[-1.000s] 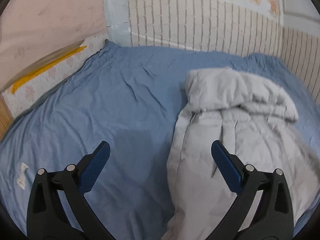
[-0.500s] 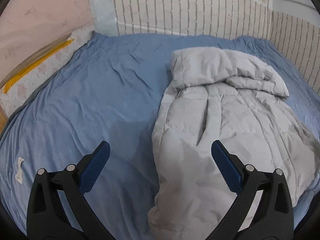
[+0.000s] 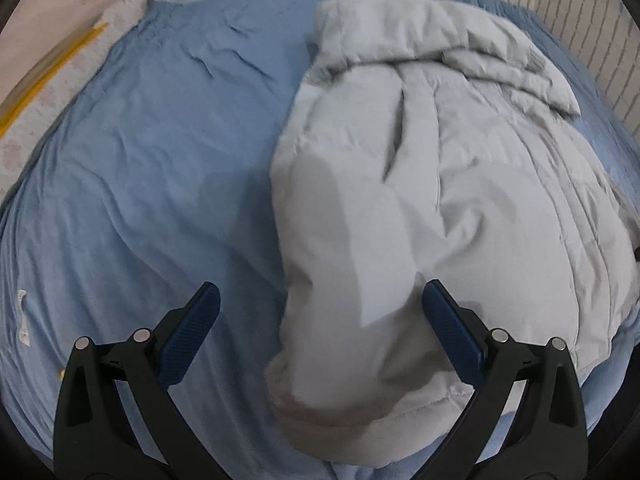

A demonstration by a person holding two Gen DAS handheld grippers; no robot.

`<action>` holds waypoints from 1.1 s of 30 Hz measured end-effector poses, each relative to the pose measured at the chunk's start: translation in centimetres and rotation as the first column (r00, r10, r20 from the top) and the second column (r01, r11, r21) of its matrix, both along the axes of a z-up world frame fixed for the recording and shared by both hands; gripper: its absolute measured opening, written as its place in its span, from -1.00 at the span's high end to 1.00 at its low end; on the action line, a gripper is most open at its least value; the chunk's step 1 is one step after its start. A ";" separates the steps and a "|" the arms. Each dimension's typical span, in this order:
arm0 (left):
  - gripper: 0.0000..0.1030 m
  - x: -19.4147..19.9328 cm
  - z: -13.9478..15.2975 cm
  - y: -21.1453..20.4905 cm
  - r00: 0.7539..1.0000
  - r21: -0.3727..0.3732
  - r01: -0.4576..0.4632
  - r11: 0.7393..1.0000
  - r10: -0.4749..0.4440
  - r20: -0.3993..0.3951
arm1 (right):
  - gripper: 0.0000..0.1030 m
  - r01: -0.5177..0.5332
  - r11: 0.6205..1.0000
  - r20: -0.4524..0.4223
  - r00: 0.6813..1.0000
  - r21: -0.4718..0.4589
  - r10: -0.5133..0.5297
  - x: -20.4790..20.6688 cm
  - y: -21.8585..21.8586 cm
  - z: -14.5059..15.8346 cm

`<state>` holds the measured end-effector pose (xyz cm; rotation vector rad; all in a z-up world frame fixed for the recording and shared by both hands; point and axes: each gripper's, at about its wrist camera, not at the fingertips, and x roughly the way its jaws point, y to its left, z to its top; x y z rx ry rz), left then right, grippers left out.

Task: Fold large clothes
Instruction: 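Move both open grippers to the jacket hem, then close both grippers on the jacket hem, then lift the hem with both grippers and fold it toward the collar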

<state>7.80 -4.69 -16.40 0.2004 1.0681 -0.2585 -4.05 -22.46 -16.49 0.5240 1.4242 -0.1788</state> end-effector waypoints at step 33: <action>0.84 -7.5 10.8 4.6 0.993 -0.566 0.063 0.822 0.008 0.122 | 0.80 -0.072 0.976 0.615 0.785 0.203 -0.070 -9.2 -2.7 16.4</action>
